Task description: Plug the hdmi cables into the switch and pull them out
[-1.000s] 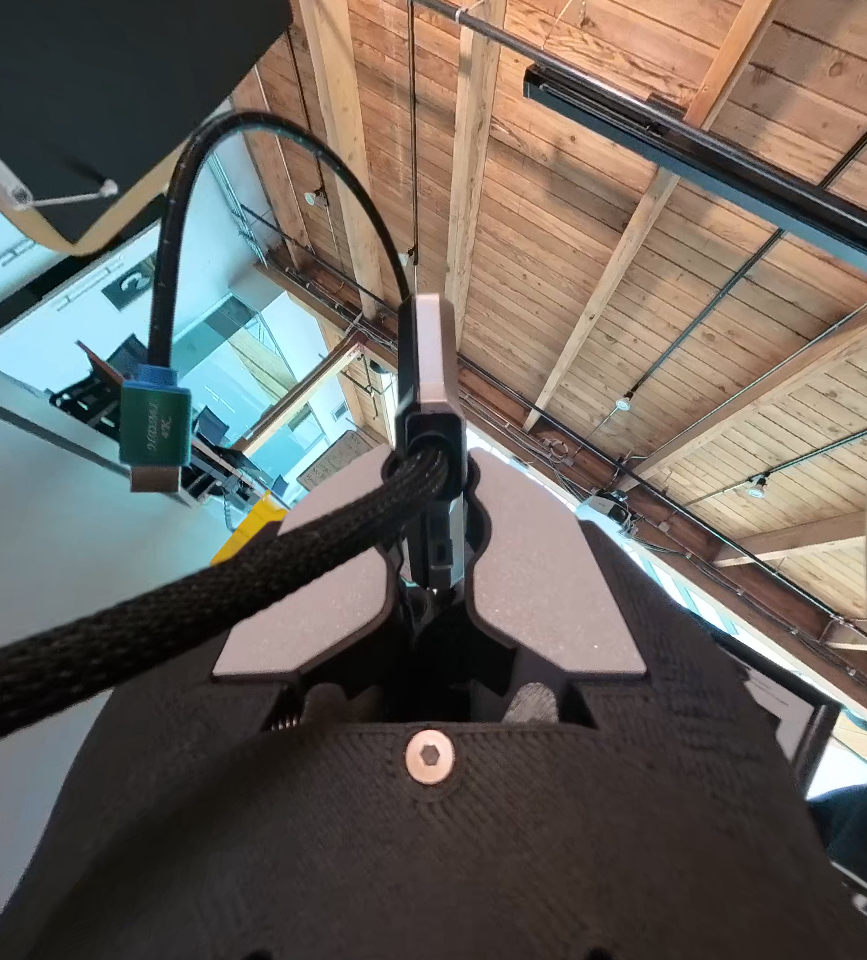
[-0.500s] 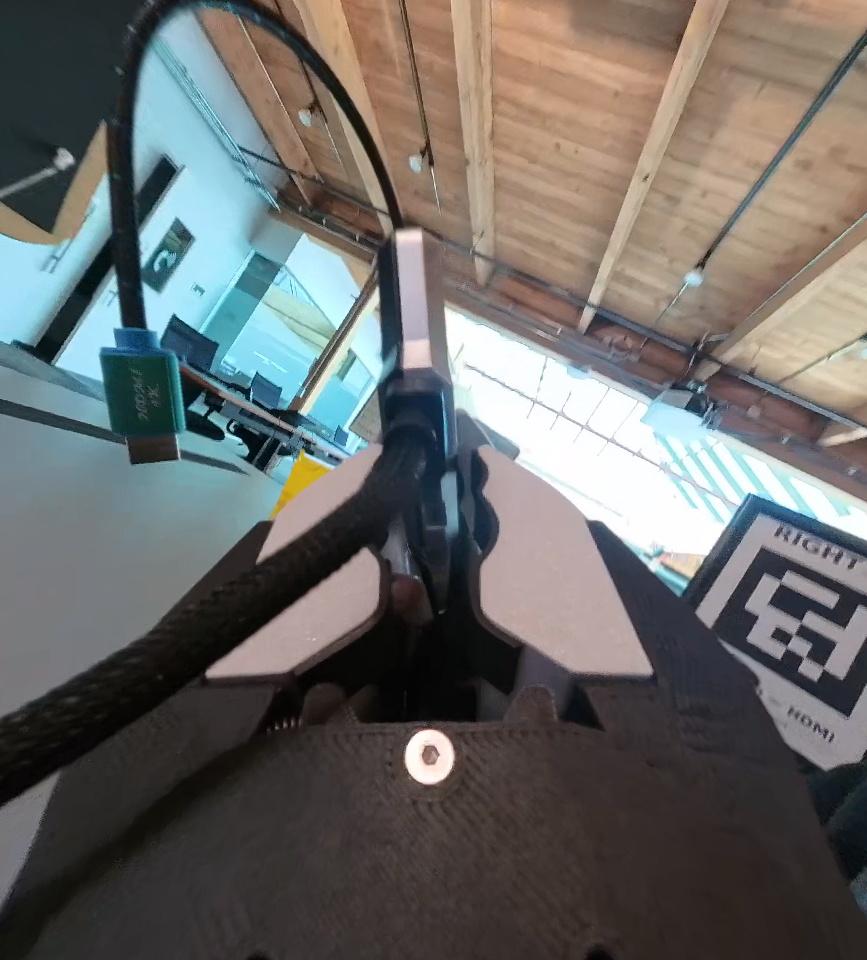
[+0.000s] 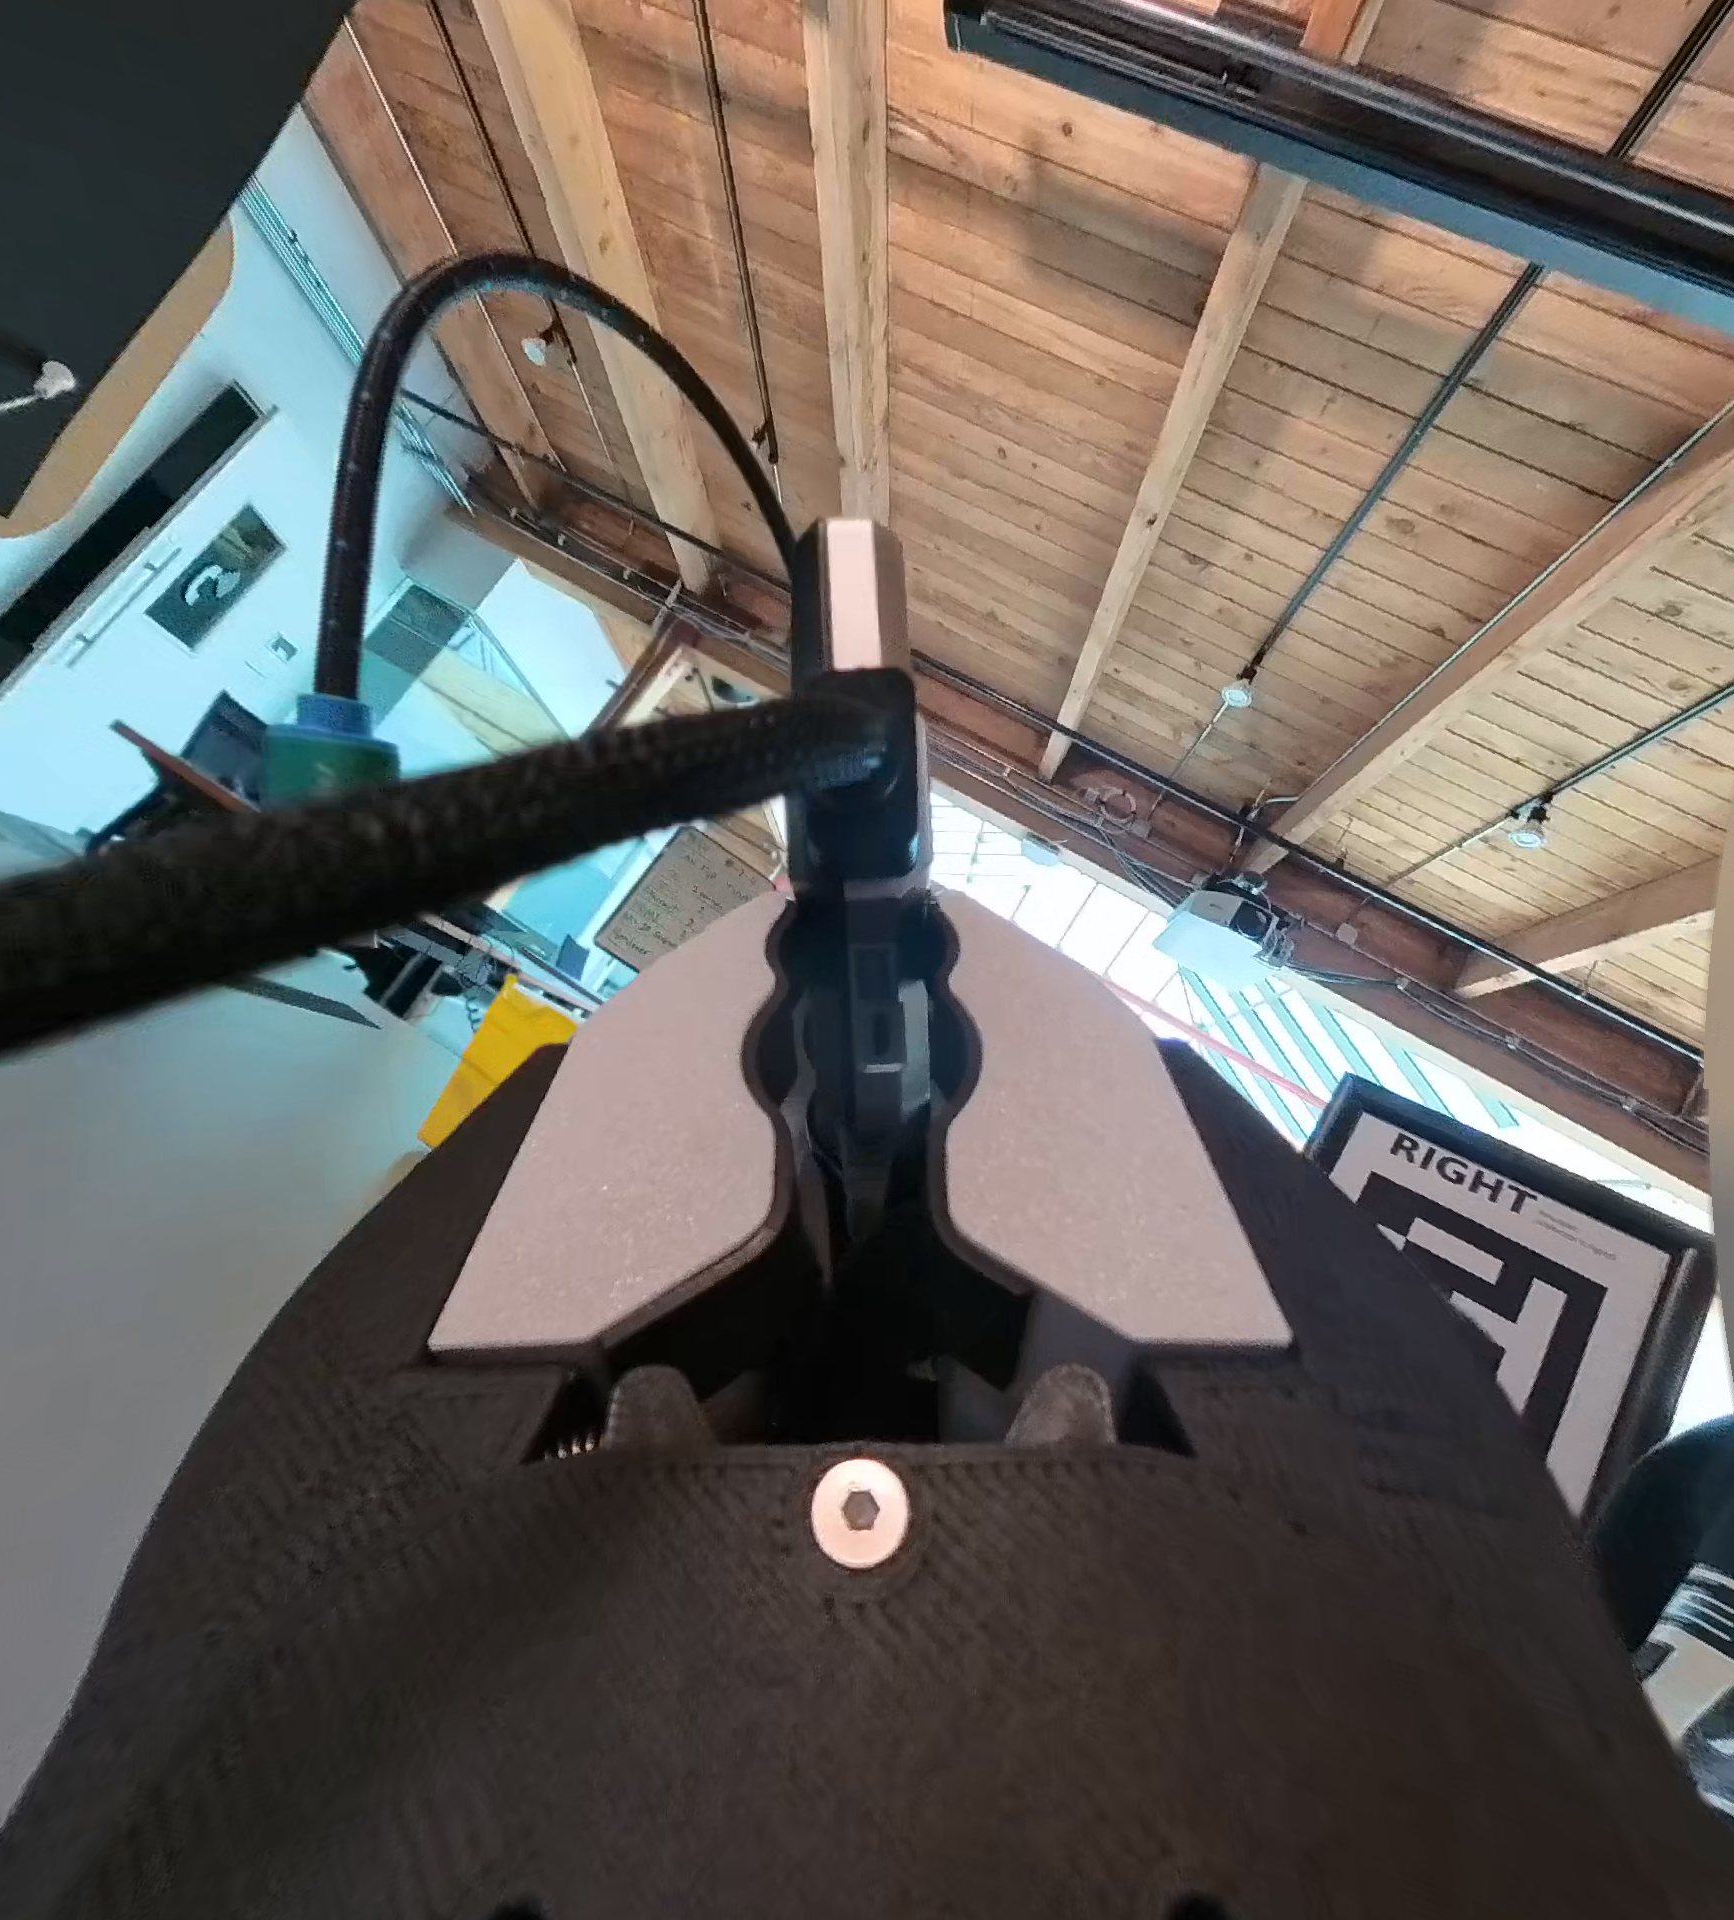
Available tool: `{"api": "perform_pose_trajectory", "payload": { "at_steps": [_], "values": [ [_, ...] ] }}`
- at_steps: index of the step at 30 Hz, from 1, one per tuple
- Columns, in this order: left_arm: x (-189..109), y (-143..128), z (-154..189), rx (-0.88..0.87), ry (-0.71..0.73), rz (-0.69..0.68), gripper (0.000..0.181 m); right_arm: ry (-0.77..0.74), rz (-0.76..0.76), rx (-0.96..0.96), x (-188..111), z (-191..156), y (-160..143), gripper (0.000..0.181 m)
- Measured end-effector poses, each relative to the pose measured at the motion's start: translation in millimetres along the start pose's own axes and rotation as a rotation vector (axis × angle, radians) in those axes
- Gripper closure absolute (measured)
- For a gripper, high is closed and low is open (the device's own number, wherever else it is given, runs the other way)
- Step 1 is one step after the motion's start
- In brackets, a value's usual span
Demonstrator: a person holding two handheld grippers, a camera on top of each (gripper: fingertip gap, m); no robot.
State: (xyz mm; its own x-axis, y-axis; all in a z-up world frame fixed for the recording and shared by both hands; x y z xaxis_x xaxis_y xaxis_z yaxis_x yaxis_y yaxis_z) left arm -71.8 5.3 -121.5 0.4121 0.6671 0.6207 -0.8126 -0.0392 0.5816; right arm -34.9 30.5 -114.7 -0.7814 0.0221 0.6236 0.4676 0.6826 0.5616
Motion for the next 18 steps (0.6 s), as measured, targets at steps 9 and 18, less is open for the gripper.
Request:
{"api": "perform_pose_trajectory", "payload": {
  "at_steps": [9, 18],
  "values": [
    [-1, 5, -6, -0.08, 0.003, 0.058, 0.16, -0.055, 0.098, -0.035, -8, 4, 11, 0.17],
    [6, -5, -4, 0.006, 0.053, -0.02, 0.158, -0.035, 0.029, 0.02, -1, 5, -2, 0.17]
  ]
}}
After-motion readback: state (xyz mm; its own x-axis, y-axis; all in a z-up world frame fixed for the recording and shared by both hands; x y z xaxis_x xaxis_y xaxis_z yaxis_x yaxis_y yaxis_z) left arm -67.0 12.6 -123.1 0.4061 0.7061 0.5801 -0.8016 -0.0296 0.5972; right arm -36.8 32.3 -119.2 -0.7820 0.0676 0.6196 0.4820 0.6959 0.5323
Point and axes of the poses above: each gripper's, where its closed fingertips meet, x out along the fingers, y out of its top, z = x × y across the jaws, the point moved 3 cm from there along -x, back along the fingers
